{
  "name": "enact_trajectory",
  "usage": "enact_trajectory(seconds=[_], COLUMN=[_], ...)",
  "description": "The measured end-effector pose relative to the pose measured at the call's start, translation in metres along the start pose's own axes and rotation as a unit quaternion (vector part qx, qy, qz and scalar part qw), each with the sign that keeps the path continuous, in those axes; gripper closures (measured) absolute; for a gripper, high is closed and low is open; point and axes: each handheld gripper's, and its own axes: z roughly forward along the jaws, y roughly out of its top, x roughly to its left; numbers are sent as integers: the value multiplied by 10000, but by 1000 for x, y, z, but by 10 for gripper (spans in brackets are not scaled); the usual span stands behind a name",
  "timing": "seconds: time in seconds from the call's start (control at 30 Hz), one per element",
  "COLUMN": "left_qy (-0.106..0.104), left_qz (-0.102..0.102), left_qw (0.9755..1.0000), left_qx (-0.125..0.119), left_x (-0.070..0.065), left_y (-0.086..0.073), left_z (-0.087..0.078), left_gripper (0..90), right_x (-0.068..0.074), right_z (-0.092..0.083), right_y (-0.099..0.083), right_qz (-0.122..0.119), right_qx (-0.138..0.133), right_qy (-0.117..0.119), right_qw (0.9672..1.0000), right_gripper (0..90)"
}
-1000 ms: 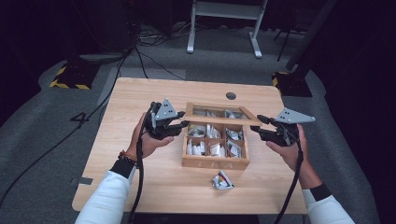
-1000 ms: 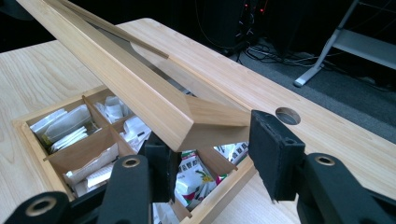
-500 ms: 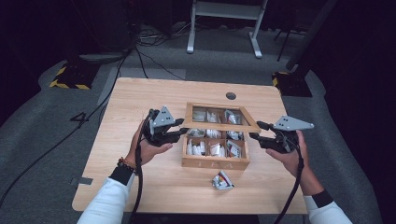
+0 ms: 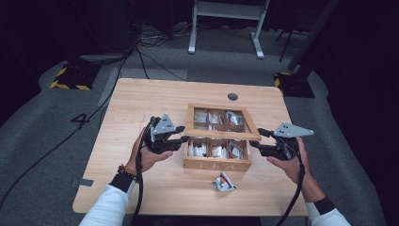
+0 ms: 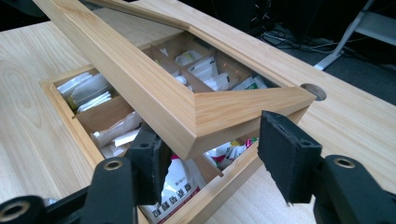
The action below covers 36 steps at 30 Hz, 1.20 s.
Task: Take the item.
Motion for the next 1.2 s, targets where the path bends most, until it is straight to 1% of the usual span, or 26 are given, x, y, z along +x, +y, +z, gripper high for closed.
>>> enact_trajectory(seconds=[0.07, 0.2, 0.27, 0.4, 0.77, 0.9, 1.0, 1.2], left_qy=[-16, -75, -66, -91, -112, -129, -128, -152], left_qz=[2, -14, 14, -4, 23, 32, 43, 32], left_qw=[10000, 10000, 10000, 9999, 9998, 9996, 9995, 9993], left_qx=[9, 36, 56, 80, 177, 232, 269, 338], left_x=[-1, -1, -2, -3, -5, -6, -7, -9], left_y=[-2, -6, -8, -11, -19, -22, -24, -26], left_z=[1, 2, 3, 4, 8, 9, 10, 12], left_gripper=[598, 593, 590, 586, 576, 576, 573, 574], right_x=[1, 1, 2, 4, 5, 7, 9, 12], right_z=[1, 2, 2, 3, 6, 7, 8, 9], right_y=[-2, -6, -7, -9, -17, -19, -21, -24], right_qz=[-16, 34, 48, 18, 113, 87, 23, 24], right_qx=[19, 48, 61, 99, 169, 222, 270, 320], right_qy=[14, 77, 108, 157, 264, 267, 221, 217], right_qw=[10000, 10000, 9999, 9998, 9994, 9994, 9994, 9992], right_gripper=[435, 416, 402, 375, 342, 333, 329, 323])
